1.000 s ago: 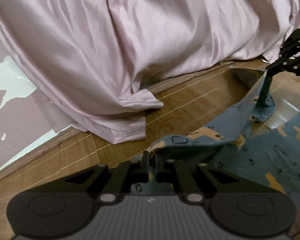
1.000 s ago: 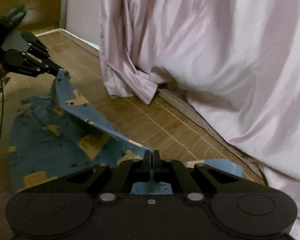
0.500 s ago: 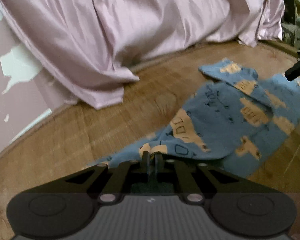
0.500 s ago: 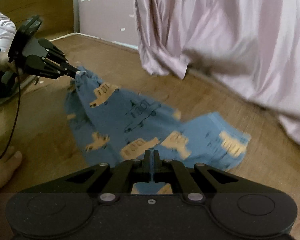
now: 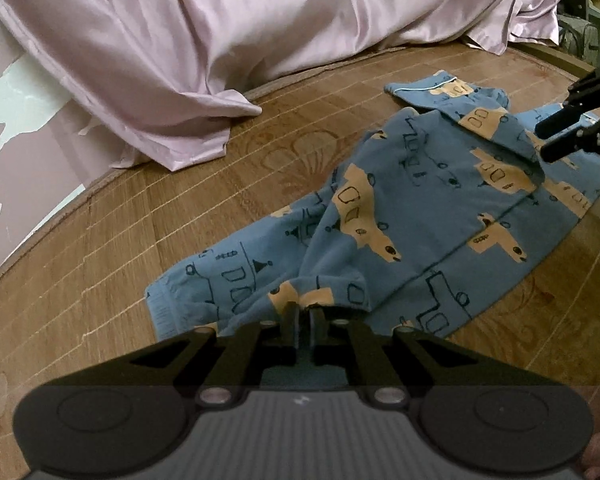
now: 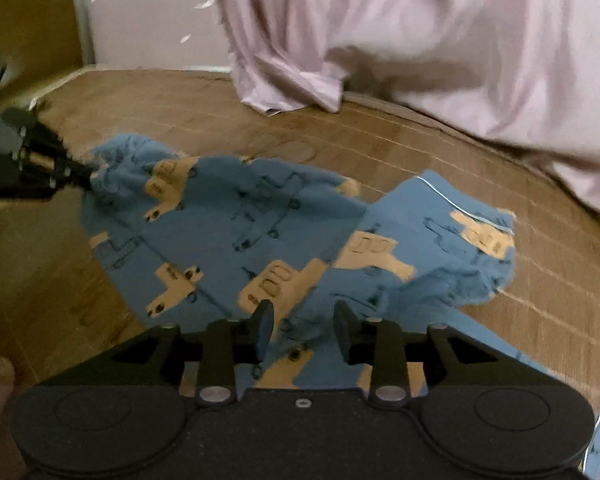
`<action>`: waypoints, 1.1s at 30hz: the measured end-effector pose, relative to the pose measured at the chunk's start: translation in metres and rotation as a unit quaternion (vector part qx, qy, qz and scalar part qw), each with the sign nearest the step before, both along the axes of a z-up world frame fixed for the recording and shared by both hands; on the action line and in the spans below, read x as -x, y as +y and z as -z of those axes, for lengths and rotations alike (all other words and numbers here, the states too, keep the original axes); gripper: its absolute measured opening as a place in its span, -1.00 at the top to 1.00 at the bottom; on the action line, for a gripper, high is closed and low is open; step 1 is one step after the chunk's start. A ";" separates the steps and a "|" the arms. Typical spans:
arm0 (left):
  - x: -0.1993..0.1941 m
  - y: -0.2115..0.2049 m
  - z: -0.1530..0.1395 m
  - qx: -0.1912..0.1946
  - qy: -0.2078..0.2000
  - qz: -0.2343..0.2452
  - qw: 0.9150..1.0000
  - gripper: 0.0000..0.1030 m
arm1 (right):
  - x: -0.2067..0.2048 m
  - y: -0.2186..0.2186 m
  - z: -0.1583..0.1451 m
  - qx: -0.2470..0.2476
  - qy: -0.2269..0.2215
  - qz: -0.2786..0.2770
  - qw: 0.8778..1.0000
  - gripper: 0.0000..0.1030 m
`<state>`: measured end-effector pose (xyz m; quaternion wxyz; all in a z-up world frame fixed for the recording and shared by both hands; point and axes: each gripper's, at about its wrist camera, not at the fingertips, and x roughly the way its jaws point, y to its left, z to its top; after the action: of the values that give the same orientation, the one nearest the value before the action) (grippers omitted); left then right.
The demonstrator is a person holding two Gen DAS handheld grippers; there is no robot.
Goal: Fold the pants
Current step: 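Lower the folded waistband onto the pants and open both grippers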
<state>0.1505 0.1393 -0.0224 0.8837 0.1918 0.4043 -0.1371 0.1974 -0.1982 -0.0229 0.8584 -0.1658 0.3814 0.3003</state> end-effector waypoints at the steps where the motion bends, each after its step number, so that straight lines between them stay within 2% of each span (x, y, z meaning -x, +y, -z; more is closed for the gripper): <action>1: 0.000 -0.001 0.000 -0.001 0.001 0.000 1.000 0.90 | 0.003 0.008 0.003 0.024 -0.008 -0.013 1.000 0.28; 3: 0.001 -0.002 0.001 -0.003 0.002 0.001 1.000 0.90 | 0.006 0.021 0.009 0.076 -0.023 -0.015 0.997 0.28; 4: 0.001 -0.003 0.001 -0.005 0.003 0.002 1.000 0.90 | 0.005 0.022 0.010 0.080 -0.021 0.000 0.997 0.28; 7: 0.002 -0.005 0.001 -0.006 0.003 0.004 1.000 0.90 | -0.003 0.015 0.008 0.036 0.021 0.071 0.997 0.28; 11: 0.001 -0.005 0.001 -0.002 0.003 0.001 1.000 0.90 | -0.002 0.021 0.011 0.012 0.032 0.115 0.993 0.32; 12: 0.002 -0.004 0.001 -0.001 0.002 0.000 1.000 0.90 | -0.002 0.024 0.013 0.014 0.029 0.128 0.991 0.45; 13: 0.002 -0.004 0.001 -0.001 0.001 -0.001 1.000 0.90 | -0.004 0.026 0.015 0.017 0.028 0.140 0.990 0.81; 15: 0.002 -0.003 0.000 0.000 -0.001 -0.002 1.000 0.90 | -0.007 0.027 0.020 0.024 0.026 0.157 0.987 0.96; 20: 0.002 -0.002 -0.003 0.004 -0.005 -0.003 1.000 0.90 | -0.009 0.016 0.016 0.004 0.013 0.186 0.983 0.99; 27: 0.009 0.003 -0.023 0.028 -0.028 -0.001 0.999 0.90 | 0.017 -0.012 -0.037 -0.077 -0.023 0.214 0.973 1.00; 30: 0.011 0.003 -0.025 0.028 -0.027 0.005 0.999 0.90 | 0.032 -0.024 -0.046 -0.082 -0.014 0.218 0.972 1.00; 33: 0.012 0.002 -0.019 0.026 -0.012 0.005 1.000 0.90 | 0.042 -0.029 -0.035 -0.068 0.009 0.218 0.974 1.00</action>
<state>0.1388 0.1408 -0.0035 0.8926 0.1726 0.3886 -0.1498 0.1558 -0.2269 0.0120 0.9088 -0.0174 0.3952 0.1323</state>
